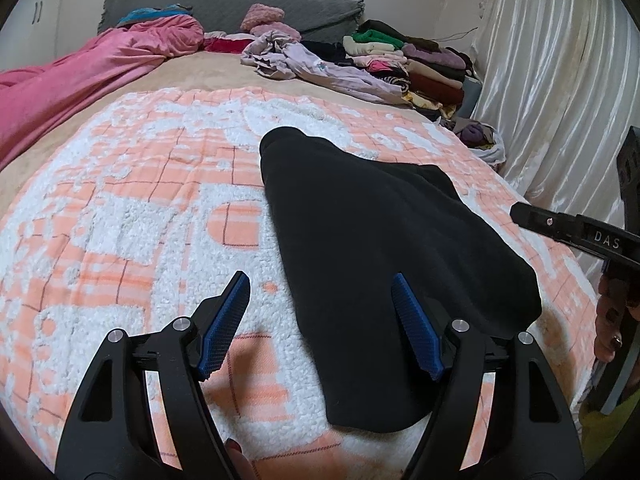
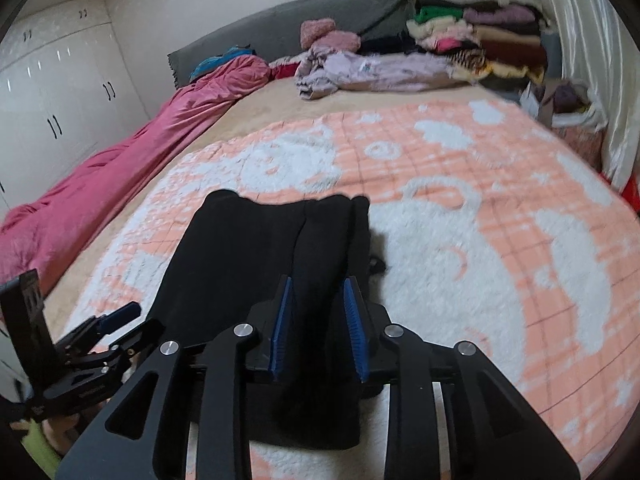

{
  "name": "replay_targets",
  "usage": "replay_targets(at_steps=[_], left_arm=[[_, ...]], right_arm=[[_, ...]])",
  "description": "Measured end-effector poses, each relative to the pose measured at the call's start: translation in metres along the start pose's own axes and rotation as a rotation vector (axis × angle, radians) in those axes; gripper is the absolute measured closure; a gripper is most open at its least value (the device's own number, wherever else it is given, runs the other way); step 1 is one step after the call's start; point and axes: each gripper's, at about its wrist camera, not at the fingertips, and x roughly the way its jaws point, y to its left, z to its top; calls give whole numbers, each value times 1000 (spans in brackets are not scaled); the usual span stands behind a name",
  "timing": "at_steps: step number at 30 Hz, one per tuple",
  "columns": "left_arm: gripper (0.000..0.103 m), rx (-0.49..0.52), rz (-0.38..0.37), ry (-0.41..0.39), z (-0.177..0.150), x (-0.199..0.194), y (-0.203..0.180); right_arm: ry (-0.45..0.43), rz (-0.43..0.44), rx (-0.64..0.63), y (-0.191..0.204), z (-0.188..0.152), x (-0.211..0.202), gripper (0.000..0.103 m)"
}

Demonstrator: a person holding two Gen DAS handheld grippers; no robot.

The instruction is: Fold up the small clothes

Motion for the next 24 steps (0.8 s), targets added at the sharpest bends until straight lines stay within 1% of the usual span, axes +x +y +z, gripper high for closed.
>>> replay_targets(at_steps=[2,8,11,13,15,18,20,21,22,24], left_arm=[[37,1,-1,5,-1,0,0],[34,-6,-6,14,-2,1,2],[34,-7,-8,15,-3,1,3],[34,-8,-10,15,-3,1,3],[34,-10,-11,14,-3,1,3],[34,-6,-9,15,-3,1,2],[33,-4,-12,15,-3,1,2],[33,-2,-16,17,-4,2,1],[32,1,-17,16,-4,2,0],[32,13,-12,19,-4,3,-3]], right_arm=[[39,31,25,-2,-1,9,77],[139,89,113,-12,-6,40,71],[152,128,154,-16,-10,49,70],[143,139,163,-16,-11,50,76],[126,149,149,-14,-10,47,88],[63,127,89,-6,-7,31,91],[2,92,36,1,-5,13,92],[-27,47,-8,6,-4,5,92],[-33,12,-45,11,-3,4,92],[-12,-74,-118,18,-6,12,92]])
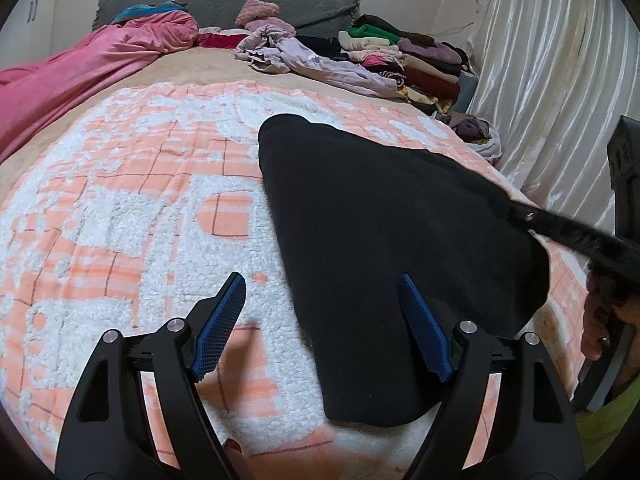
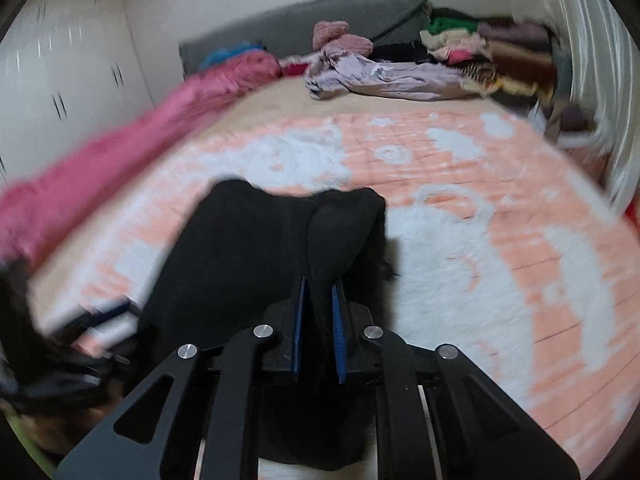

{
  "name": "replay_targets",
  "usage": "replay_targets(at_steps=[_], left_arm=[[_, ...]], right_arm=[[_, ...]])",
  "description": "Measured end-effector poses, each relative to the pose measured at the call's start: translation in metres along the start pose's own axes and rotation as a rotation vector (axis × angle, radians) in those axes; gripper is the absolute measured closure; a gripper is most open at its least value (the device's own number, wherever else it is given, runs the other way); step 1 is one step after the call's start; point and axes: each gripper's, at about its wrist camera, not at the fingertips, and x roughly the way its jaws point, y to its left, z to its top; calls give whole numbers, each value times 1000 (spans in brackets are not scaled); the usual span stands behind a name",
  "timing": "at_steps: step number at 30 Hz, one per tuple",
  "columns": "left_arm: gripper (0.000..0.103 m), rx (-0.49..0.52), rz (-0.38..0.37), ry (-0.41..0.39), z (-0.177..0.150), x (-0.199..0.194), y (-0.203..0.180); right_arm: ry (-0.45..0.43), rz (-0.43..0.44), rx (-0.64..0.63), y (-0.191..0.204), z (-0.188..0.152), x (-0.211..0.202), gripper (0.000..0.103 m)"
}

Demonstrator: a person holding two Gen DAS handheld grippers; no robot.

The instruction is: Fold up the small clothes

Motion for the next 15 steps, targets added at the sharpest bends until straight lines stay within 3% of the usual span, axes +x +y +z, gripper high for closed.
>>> replay_targets(at_steps=[3,5,11,15], left_arm=[[31,2,-5,6,-1,1,-1],[31,5,-11,10,-1,2,-1],[31,11,-2,7,-1,2,-2],[31,10,2,7,-1,0,-2]], right_arm=[[49,-93,-44,0,-13,21,92],[55,-86,0,-10,-21,28,91],[30,-62,70,-18,-22,18,75],[-24,-67,71,-17,-18,-2,74]])
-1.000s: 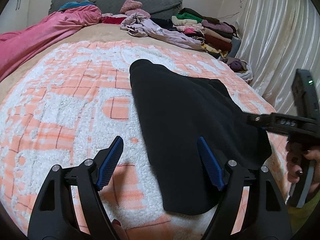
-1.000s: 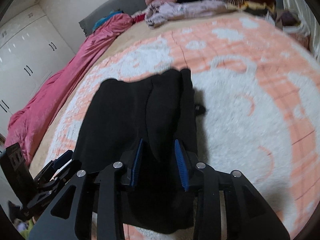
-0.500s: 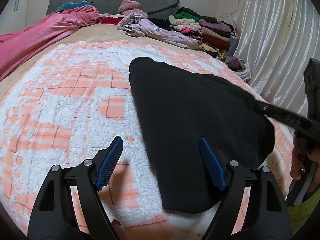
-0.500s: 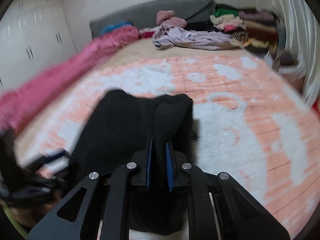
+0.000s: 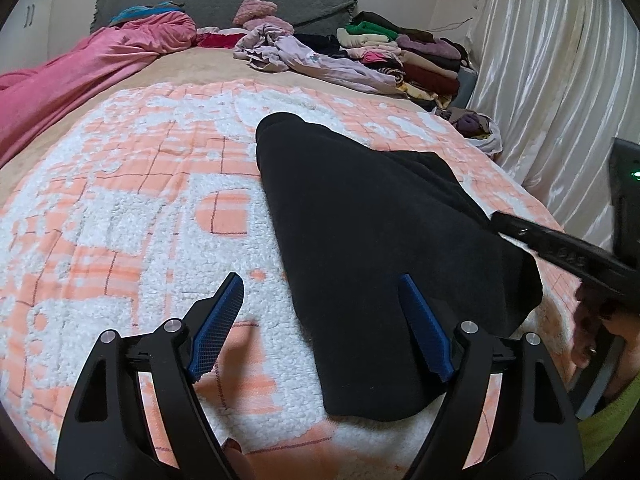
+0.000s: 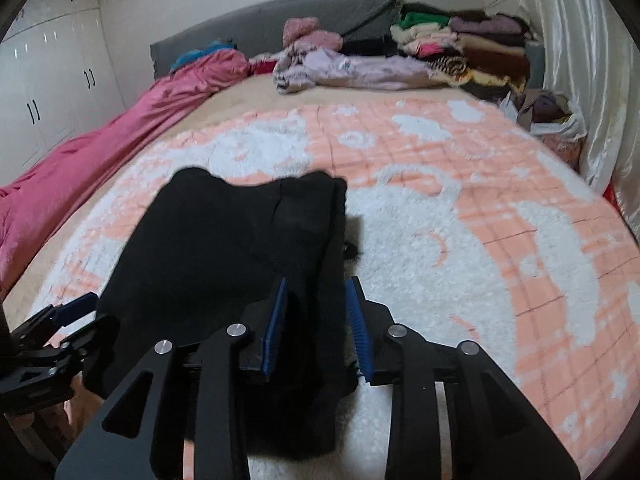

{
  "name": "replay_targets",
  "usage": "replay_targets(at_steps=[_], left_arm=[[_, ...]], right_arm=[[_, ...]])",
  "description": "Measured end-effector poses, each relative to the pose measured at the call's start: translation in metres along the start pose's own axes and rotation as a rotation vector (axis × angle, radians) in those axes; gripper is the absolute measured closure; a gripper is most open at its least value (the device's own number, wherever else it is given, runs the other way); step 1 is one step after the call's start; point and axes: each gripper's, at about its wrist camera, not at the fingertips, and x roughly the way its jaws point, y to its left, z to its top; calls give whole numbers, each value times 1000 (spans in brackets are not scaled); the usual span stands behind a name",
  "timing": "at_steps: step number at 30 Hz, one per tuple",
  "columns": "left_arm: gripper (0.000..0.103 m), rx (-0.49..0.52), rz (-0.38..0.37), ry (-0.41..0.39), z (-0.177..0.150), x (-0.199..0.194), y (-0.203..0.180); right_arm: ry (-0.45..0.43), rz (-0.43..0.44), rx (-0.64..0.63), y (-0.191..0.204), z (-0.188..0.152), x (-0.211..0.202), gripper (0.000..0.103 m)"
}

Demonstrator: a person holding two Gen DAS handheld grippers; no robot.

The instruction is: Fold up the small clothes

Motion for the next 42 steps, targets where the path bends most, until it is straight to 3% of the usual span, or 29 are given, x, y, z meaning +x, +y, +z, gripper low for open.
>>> replay_targets(at_steps=[4,9,14,17,20,42], left_arm=[[31,10,1,-4,1,-5,-3],[31,32,-3,-9,-2,-12,-11],[31,56,15,14,-10,-12,-16],[31,50,24,32,-15,-8,-13],[29,40,13,42,-16,-5,-10],[27,36,10,38,-14,-11,-10]], right_arm=[[-50,31,-17,3,-3,-28,74],[-51,68,-60,15,-12,-44,74],[-15,76,-81,28,-25,-36,74],[31,12,-112,29,-32,-23,74],[74,19,-57,15,-39,-9,74],[54,50,-9,14,-37,-20,68]])
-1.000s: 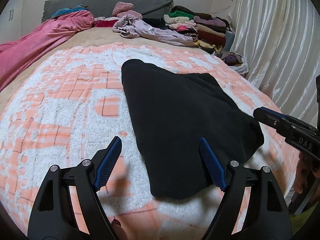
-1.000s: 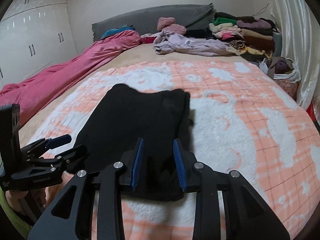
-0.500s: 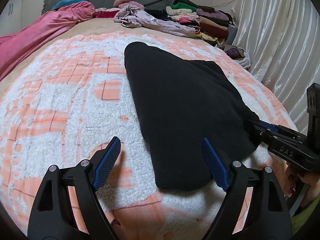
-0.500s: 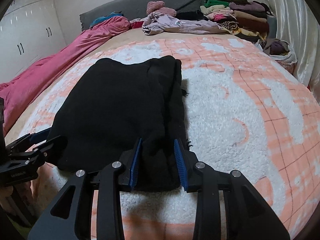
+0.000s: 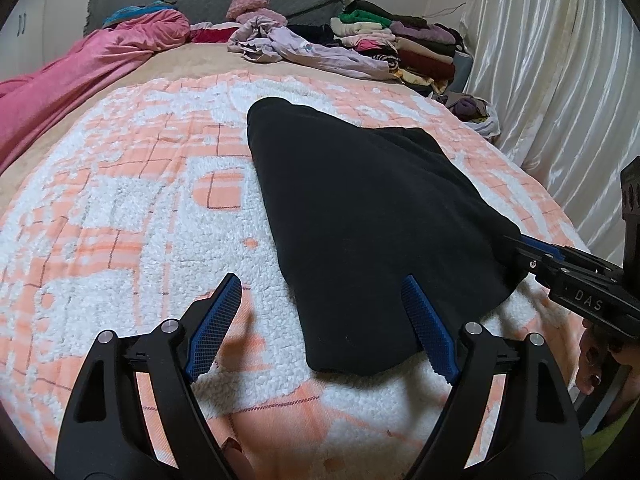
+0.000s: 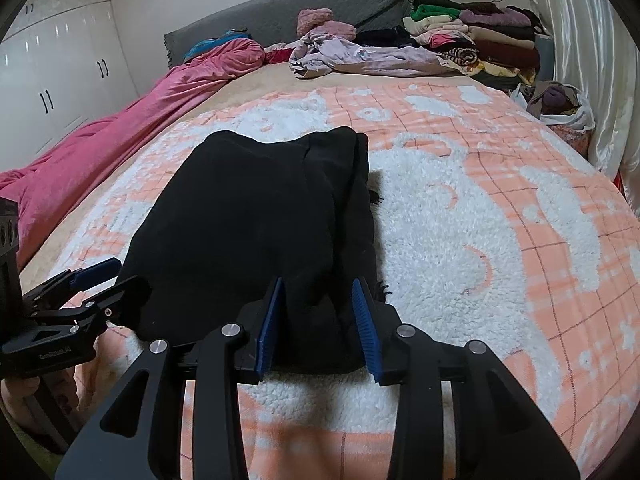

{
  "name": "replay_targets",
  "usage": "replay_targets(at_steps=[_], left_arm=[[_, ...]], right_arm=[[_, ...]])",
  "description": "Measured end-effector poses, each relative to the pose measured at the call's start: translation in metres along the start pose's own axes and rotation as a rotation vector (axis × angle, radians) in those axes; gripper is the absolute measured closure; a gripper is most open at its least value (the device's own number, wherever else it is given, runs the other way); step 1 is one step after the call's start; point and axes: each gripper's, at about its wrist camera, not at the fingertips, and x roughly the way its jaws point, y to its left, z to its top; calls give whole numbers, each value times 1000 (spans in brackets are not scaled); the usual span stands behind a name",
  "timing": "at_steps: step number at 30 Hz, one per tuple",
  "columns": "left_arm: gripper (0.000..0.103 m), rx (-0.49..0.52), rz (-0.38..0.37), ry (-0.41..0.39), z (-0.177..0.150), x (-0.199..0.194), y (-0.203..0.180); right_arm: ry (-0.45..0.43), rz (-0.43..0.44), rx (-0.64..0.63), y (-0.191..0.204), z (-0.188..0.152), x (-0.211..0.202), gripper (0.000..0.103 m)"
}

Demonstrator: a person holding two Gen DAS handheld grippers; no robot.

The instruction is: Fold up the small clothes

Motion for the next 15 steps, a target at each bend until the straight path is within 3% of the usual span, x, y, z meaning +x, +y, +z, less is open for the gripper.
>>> replay_targets(at_steps=[7,10,15], left_arm=[[27,0,0,-2,-1,-2,0],[27,-3,3,-6,0,-4,1],[27,-13,6,-19,2,-10,5]], right_arm=[[6,-1,-2,0,0,-1,68],[4,1,-1,0,0,-2,59],[-4,6,-9,2,1,-5,57]])
